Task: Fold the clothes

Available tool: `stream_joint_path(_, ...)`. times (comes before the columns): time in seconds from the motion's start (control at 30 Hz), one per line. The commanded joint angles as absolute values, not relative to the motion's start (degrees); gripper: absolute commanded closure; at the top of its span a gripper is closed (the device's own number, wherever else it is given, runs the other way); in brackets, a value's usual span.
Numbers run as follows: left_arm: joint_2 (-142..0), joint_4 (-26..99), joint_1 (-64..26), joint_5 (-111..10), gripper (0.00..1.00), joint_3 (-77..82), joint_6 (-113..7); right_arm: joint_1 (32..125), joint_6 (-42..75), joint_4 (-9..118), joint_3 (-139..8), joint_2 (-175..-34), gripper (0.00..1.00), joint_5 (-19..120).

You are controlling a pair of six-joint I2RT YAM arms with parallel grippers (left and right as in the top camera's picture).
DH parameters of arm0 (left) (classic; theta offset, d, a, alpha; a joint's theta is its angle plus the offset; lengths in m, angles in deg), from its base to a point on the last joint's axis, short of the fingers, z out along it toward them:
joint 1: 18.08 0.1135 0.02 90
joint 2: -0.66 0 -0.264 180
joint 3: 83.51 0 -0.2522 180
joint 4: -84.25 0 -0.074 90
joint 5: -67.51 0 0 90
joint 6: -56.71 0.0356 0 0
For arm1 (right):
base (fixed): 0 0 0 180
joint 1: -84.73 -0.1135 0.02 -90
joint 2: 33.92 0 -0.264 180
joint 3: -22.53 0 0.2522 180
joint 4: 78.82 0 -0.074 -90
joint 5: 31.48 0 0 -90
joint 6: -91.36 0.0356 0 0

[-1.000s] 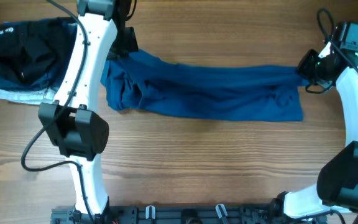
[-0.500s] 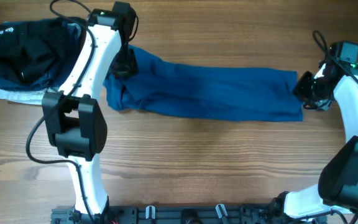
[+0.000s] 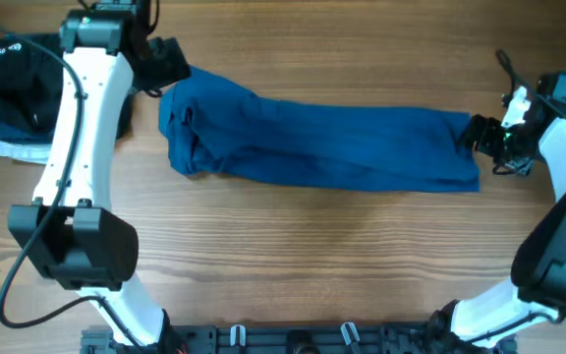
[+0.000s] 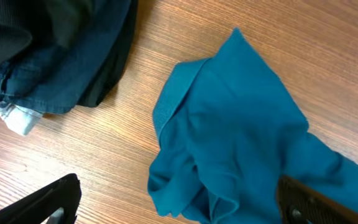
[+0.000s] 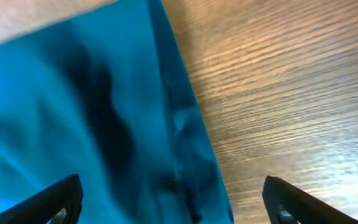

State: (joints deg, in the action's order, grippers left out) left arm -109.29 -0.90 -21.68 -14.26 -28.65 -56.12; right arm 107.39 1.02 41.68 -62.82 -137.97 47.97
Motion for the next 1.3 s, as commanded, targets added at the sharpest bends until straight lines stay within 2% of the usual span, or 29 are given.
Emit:
stream_joint_path(0.0, -109.31, -0.18, -20.00, -16.69, 0.00, -28.58, -56.69, 107.04, -4.14, 41.53, -62.36, -142.83, 0.11, 46.60)
stream_joint_path(0.1, -109.33, -0.07, -19.28, -16.69, 0.00, -28.58, -56.69, 106.62, -4.93, 42.86, -62.34, -145.58, 0.14, 46.25)
stream_joint_path(0.23, -109.33, 0.26, -19.30, -16.71, 0.00, -28.58, -56.71, 104.13, -5.98, 44.94, -62.34, -148.05, 0.27, 45.94)
stream_joint_path(0.3, -109.33, 0.26, -19.30, -16.73, 0.00, -28.58, -56.71, 102.08, -5.98, 46.79, -62.34, -149.23, 0.37, 45.44)
stream_joint_path(0.37, -109.33, 0.28, -19.30, -16.73, 0.00, -28.58, -56.71, 100.35, -4.88, 48.06, -62.34, -149.34, 0.55, 44.48)
stream_joint_path(0.4, -109.40, 0.41, -19.30, -16.73, 0.00, -28.58, -56.73, 99.65, -2.13, 49.00, -62.34, -149.34, 0.77, 44.48)
stream_joint_path(0.47, -109.62, 0.52, -19.30, -16.76, 0.00, -28.58, -56.75, 99.58, 3.82, 49.72, -62.36, -149.34, 0.96, 43.84)
stream_joint_path(0.63, -109.92, 0.45, -19.32, -18.90, 0.00, -28.58, -56.75, 102.30, 7.90, 49.24, -63.41, -149.32, 0.96, 42.95)
stream_joint_path(0.83, -109.92, 0.43, -19.34, -20.14, 0.00, -28.58, -56.75, 114.88, 5.54, 44.72, -70.04, -149.32, 0.96, 32.28)
stream_joint_path(0.97, -109.92, 0.43, -19.34, -20.12, 0.00, -28.58, -56.73, 118.36, 2.53, 44.17, -70.93, -149.32, 0.96, 28.78)
stream_joint_path(1.07, -109.92, 0.45, -19.36, -20.14, 0.00, -28.58, -56.75, 117.14, -1.98, 40.24, -73.82, -149.19, 0.96, 23.67)
stream_joint_path(1.1, -109.92, 0.45, -19.36, -20.17, 0.00, -28.58, -56.95, 113.99, -4.82, 35.08, -77.38, -148.44, 0.96, 22.42)
stream_joint_path(1.27, -109.92, 0.89, -19.34, -20.12, 0.00, -28.58, -56.95, 100.42, -2.52, 32.19, -77.86, -147.26, 0.96, 23.86)
